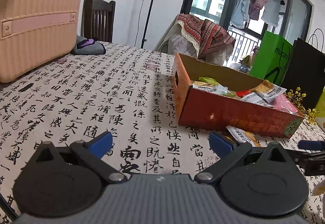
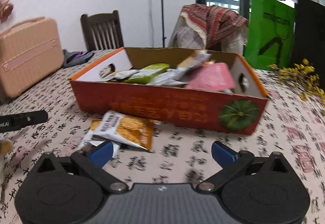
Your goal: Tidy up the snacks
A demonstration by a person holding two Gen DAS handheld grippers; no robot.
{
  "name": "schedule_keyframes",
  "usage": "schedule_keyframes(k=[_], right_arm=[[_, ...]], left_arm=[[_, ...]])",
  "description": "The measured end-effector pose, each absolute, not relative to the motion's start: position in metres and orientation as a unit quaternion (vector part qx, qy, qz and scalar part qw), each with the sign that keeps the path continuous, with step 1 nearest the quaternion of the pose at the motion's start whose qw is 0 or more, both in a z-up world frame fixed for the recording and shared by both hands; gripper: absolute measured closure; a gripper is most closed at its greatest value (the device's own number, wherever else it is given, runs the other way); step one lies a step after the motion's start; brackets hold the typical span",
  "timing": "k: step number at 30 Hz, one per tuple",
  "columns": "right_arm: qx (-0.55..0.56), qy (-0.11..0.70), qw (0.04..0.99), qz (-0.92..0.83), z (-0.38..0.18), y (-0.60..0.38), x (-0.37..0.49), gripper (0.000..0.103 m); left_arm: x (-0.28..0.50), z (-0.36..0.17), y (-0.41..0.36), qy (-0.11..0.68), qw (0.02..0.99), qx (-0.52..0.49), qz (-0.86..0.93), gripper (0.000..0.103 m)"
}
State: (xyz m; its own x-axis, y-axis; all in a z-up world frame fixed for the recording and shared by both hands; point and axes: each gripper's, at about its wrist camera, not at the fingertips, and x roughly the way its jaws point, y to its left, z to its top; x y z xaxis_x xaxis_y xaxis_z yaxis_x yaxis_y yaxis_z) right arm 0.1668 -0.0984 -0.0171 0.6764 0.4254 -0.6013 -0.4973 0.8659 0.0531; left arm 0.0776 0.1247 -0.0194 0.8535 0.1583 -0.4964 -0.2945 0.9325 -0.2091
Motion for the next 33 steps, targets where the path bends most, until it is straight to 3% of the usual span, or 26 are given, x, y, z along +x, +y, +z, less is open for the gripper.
schedule_keyframes(k=[11, 17, 20, 21, 23, 25, 32, 33], right_arm=[[0.004, 0.365, 0.891, 0.271, -0.028, -0.053, 0.210, 0.000], [-0.018, 0.360, 0.895, 0.261, -0.039, -0.037, 0.214, 0.001], [-0.016, 0.358, 0.891, 0.279, -0.036, -0.038, 0.212, 0.014], [-0.014, 0.357, 0.889, 0.287, -0.035, -0.039, 0.211, 0.023], [-0.010, 0.358, 0.886, 0.295, -0.033, -0.041, 0.209, 0.028], [0.005, 0.354, 0.882, 0.312, -0.032, -0.045, 0.207, 0.043], [0.021, 0.338, 0.887, 0.314, -0.024, -0.058, 0.193, 0.050], [0.026, 0.334, 0.888, 0.315, -0.022, -0.061, 0.191, 0.056]], left_arm=[[0.074, -0.021, 0.140, 0.241, 0.944, -0.179, 0.138, 0.000], [0.075, -0.022, 0.141, 0.243, 0.943, -0.186, 0.133, 0.000], [0.074, -0.022, 0.144, 0.241, 0.941, -0.195, 0.133, 0.000], [0.074, -0.022, 0.145, 0.241, 0.941, -0.199, 0.133, 0.000], [0.073, -0.023, 0.145, 0.242, 0.939, -0.201, 0.135, 0.000], [0.073, -0.023, 0.146, 0.241, 0.939, -0.203, 0.136, 0.000], [0.073, -0.025, 0.154, 0.242, 0.933, -0.226, 0.141, 0.000], [0.073, -0.025, 0.154, 0.242, 0.933, -0.227, 0.141, 0.000]])
